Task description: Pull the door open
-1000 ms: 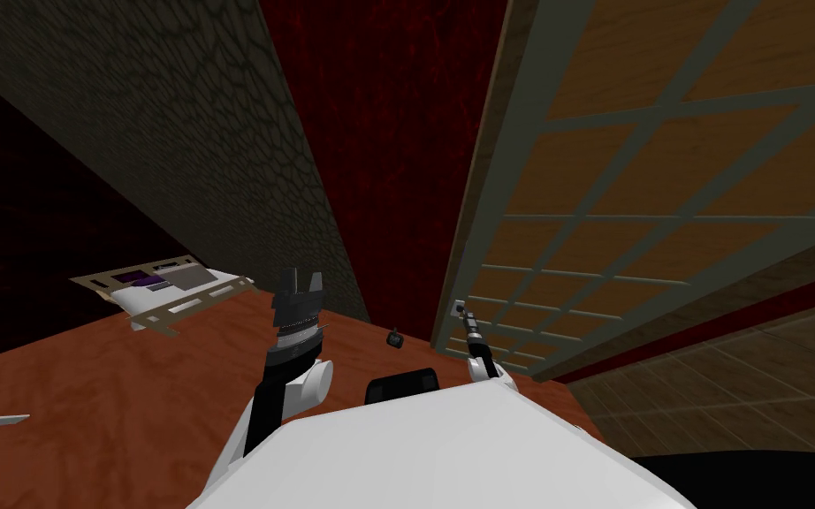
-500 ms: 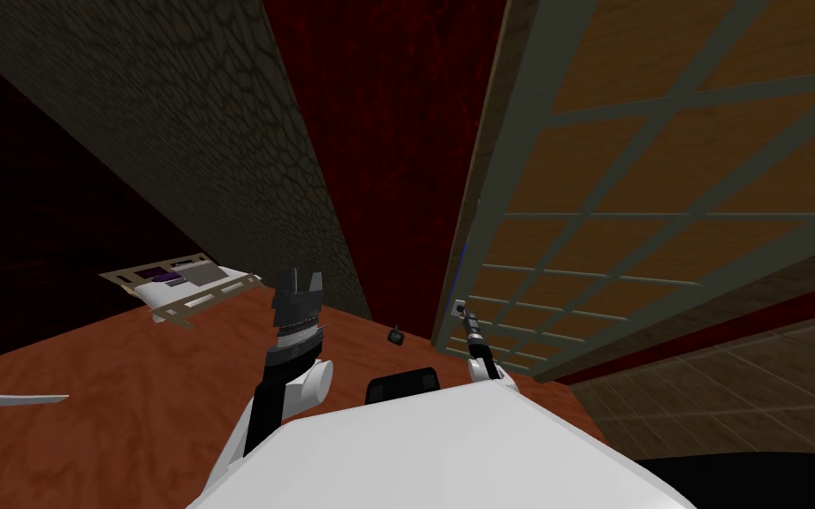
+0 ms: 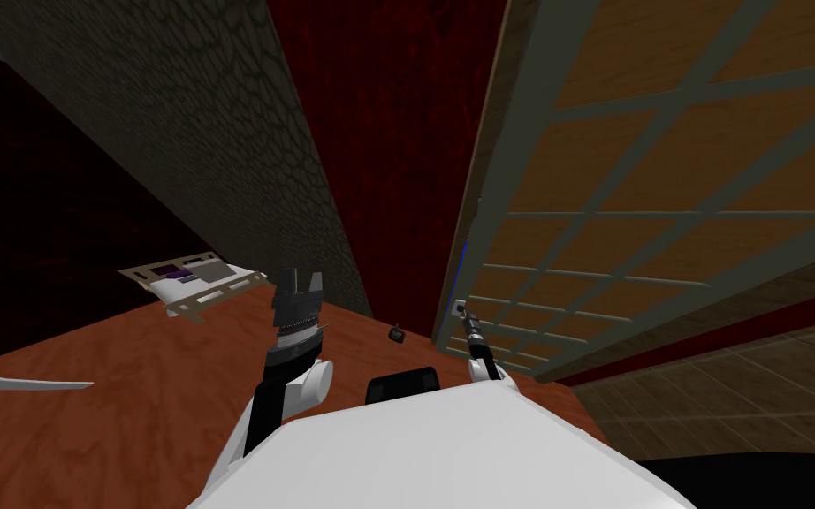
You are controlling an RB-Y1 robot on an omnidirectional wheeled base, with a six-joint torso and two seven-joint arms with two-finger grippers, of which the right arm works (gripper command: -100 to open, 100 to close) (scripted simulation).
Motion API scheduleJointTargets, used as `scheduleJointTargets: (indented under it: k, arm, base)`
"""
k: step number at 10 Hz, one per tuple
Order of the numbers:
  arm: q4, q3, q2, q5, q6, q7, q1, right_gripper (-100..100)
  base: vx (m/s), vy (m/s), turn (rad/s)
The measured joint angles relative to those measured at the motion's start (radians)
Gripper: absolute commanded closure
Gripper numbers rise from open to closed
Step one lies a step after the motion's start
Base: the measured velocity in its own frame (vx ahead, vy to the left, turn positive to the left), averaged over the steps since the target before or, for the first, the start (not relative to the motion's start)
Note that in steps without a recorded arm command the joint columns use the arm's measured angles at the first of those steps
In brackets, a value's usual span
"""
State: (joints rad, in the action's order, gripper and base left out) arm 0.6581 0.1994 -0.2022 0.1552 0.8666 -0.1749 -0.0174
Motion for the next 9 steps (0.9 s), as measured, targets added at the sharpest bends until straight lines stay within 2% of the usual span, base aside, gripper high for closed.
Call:
scheduleJointTargets:
  k: [1,2,3,4,6,7,9]
  arm:
    - [-0.004,-0.007,-0.005,0.013,0.002,-0.026,0.001,100]
    - [-0.046,-0.017,-0.014,0.03,0.019,-0.057,-0.021,100]
    - [-0.062,-0.024,-0.016,0.037,0.031,-0.083,-0.024,-100]
    - [-0.061,-0.024,-0.017,0.047,0.028,-0.105,-0.02,-100]
    - [-0.073,-0.022,-0.021,0.067,0.038,-0.15,-0.032,-100]
    - [-0.05,-0.029,-0.013,0.075,0.029,-0.176,-0.025,-100]
    - [-0.063,-0.039,-0.004,0.089,0.031,-0.225,-0.035,-100]
  base:
    - [-0.049,-0.014,0.058]
    - [-0.041,-0.009,0.03]
    - [-0.038,-0.016,0.007]
    - [-0.04,-0.017,0.006]
    - [-0.054,-0.001,0.046]
    - [-0.064,0.024,0.096]
    - [-0.036,0.015,0.024]
